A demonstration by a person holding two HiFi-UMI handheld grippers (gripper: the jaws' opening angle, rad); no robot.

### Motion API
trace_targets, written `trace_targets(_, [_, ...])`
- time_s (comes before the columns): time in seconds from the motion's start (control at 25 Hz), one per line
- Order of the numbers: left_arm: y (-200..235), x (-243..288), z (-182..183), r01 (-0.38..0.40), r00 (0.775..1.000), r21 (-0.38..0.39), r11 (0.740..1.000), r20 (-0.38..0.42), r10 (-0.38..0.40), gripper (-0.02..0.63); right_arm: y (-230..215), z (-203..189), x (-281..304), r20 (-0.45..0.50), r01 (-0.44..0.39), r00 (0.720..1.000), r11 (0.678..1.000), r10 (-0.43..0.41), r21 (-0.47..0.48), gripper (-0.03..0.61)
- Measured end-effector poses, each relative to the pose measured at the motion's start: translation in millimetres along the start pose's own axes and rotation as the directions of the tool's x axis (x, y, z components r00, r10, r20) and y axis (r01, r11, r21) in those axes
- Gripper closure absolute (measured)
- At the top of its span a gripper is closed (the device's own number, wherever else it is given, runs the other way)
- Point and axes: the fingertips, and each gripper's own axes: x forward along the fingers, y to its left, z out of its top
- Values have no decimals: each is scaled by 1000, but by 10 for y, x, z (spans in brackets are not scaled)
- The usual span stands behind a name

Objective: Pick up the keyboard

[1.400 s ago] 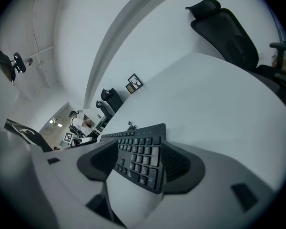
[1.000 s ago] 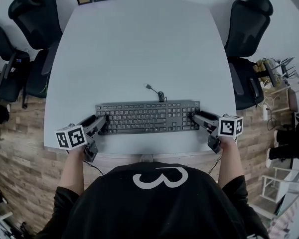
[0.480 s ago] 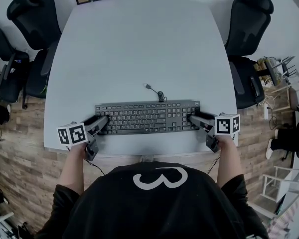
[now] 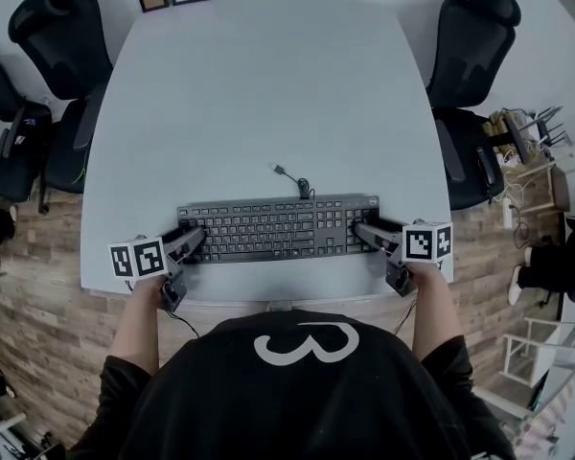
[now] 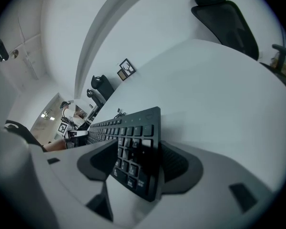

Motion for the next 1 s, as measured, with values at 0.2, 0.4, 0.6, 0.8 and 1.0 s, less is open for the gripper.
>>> trace_targets(0.2, [6, 2, 5, -1, 1000, -1, 1000, -2, 1, 387, -7, -4, 6, 12, -4, 1000, 1000, 4, 20, 310])
trace_targets(0.4, [9, -11, 0, -3, 1000, -10, 1000, 3, 3, 388, -45, 2, 9, -6, 4, 1000, 999, -4, 50, 368])
trace_targets(0.6, [8, -9, 18, -13, 1000, -3, 1000, 10, 13, 388, -52, 25, 11, -8, -6, 1000, 997, 7, 77, 380])
trace_targets(0.8, [34, -16, 16, -41, 999, -12, 999, 28, 41, 391, -47, 14, 19, 15, 34, 999, 997, -36, 75, 385])
trace_targets(1.0, [36, -13, 33, -55, 998, -19, 998, 42, 56, 390, -47, 16, 18, 24, 49, 998, 996, -51, 72, 383])
